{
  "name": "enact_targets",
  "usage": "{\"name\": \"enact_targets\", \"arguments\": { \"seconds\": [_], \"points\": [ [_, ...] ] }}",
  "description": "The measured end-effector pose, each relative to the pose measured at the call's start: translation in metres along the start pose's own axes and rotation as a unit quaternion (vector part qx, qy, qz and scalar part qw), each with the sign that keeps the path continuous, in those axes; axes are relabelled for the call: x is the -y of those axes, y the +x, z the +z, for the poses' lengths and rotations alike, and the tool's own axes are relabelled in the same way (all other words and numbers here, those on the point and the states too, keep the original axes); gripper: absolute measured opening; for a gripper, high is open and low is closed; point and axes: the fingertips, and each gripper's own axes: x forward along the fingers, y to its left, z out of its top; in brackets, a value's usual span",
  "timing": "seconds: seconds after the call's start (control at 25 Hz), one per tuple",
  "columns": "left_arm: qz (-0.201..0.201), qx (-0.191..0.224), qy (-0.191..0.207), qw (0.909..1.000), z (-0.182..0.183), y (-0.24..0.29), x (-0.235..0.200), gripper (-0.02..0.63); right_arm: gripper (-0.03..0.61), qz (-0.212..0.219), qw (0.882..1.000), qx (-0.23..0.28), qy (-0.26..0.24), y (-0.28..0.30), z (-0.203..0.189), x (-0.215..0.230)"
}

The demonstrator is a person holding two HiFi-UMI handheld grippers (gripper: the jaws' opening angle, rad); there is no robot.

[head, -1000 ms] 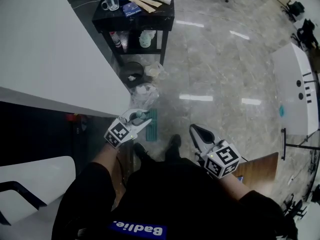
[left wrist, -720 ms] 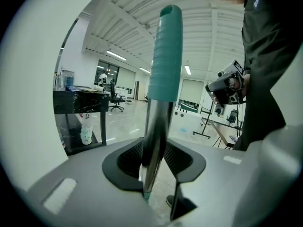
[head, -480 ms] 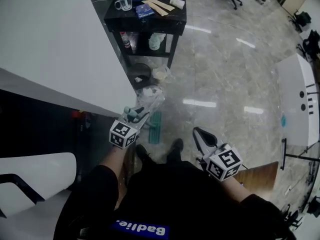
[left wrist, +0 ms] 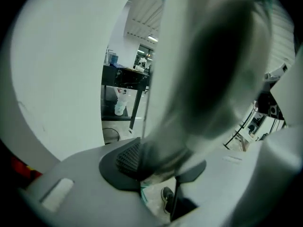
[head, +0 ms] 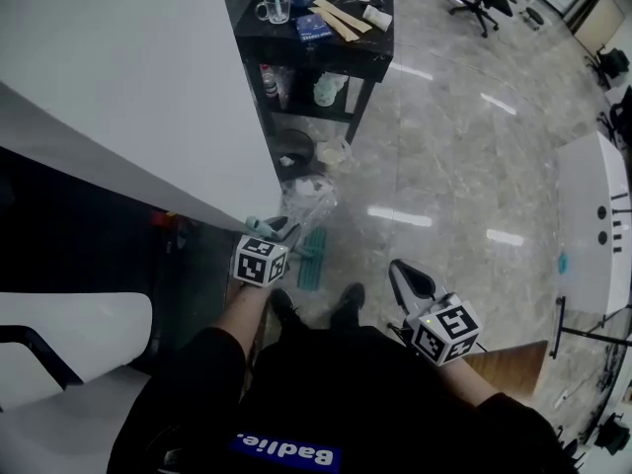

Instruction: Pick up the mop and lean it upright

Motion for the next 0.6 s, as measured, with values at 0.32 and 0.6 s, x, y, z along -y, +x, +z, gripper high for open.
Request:
{"name": "enact_targets", "arguments": {
  "seconds": [0.32,0.6],
  "points": [
    [0.024,-0.054,-0.075,0.9955,-0.017,0.011,-0.011,0.220,0.006,0.004,1.000,-0.002,-0.003,0.003,0.000,-0.003],
    [0.035,-0.074,-0.094,0.9922,-0.033,0.021,-0.024,0.176,0.006,0.000,1.000,-0.005,0.003,0.002,-0.003,0.003]
  ]
}}
